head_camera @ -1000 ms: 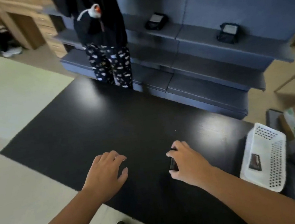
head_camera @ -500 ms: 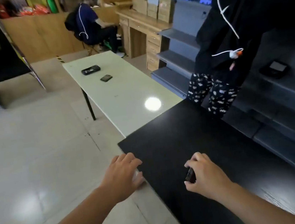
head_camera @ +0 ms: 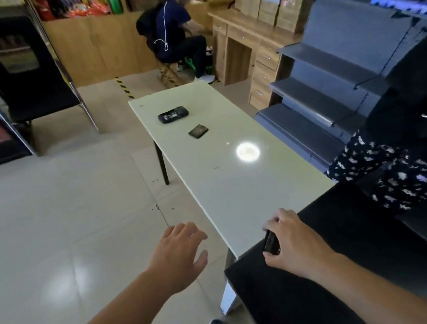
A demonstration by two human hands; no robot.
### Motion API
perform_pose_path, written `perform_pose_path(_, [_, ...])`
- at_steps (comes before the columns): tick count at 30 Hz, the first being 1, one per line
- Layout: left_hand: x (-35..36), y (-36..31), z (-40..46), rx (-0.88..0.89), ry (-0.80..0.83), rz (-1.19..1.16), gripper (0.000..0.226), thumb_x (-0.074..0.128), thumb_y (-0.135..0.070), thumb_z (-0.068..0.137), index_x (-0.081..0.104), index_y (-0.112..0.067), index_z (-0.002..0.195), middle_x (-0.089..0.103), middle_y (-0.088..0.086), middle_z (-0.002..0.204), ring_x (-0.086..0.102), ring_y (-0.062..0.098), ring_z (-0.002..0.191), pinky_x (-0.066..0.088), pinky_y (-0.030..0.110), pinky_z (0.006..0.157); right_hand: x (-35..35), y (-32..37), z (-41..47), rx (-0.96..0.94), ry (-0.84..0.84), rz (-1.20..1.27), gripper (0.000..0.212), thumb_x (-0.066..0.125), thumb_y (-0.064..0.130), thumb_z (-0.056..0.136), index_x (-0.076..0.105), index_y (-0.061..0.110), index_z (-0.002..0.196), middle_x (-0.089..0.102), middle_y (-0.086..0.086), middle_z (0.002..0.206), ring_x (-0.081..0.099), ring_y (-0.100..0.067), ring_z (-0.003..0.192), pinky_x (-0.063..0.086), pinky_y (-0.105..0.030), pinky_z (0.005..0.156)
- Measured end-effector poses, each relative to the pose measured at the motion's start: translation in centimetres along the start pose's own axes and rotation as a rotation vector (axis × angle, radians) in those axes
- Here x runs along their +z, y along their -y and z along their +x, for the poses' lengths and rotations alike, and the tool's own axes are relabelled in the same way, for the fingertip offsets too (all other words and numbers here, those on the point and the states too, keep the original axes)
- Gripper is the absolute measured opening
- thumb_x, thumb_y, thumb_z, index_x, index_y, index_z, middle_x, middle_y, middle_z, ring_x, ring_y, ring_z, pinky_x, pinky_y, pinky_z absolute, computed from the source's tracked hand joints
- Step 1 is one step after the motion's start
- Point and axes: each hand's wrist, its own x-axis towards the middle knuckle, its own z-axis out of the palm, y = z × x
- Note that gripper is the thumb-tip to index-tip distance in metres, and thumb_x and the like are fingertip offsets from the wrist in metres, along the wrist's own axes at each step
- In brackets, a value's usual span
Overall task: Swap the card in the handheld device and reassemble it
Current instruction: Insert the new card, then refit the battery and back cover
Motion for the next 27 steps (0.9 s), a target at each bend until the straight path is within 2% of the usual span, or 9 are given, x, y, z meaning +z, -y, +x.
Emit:
perform_pose_path(10, [-4.8, 12.6, 12.6, 0.015, 0.008, 0.003, 0.042, 0.047, -0.044, 0.100, 0.058, -0.026, 0.136, 0.058, -0.004, 0.133, 0.052, 0.018, 0.125, 0.034, 0.036, 0.113, -2.2, 3.5, 18.7, 0.007, 0.077, 0.011, 0.048, 0.064, 0.045, 0.087, 0.059, 0.023, 0.129, 0.042, 0.003, 0.124, 0.041, -0.017, 0.125, 0.055, -0.028, 0.088])
perform_pose_path(14, [-6.1, 18.4, 17.6, 0.053, -0.016, -0.030, 0.038, 0.055, -0.037, 0.097, 0.064, -0.020, 0.130, 0.064, 0.002, 0.127, 0.059, 0.025, 0.119, 0.041, 0.040, 0.108, -2.8, 5.4, 25.6, 0.036, 0.069, -0.002, 0.048, 0.064, 0.046, 0.087, 0.060, 0.024, 0.129, 0.043, 0.003, 0.124, 0.042, -0.017, 0.125, 0.054, -0.027, 0.089])
perform_pose_path(20, [-9.1, 29.8, 27.4, 0.159, -0.016, 0.019, 0.042, 0.048, -0.041, 0.100, 0.058, -0.023, 0.136, 0.059, 0.000, 0.135, 0.052, 0.022, 0.126, 0.034, 0.038, 0.113, -4.0, 9.5, 37.5, 0.117, 0.028, 0.006, 0.048, 0.064, 0.046, 0.087, 0.059, 0.024, 0.130, 0.042, 0.004, 0.127, 0.040, -0.015, 0.127, 0.052, -0.024, 0.089])
perform_pose_path(27, [-12.1, 38.0, 37.8, 0.292, 0.009, 0.015, 0.040, 0.052, -0.039, 0.098, 0.063, -0.020, 0.131, 0.065, 0.002, 0.126, 0.060, 0.024, 0.115, 0.041, 0.041, 0.108, -5.3, 12.5, 48.0, 0.220, 0.012, 0.052, 0.048, 0.064, 0.046, 0.089, 0.058, 0.024, 0.131, 0.043, 0.004, 0.128, 0.041, -0.014, 0.128, 0.055, -0.026, 0.090])
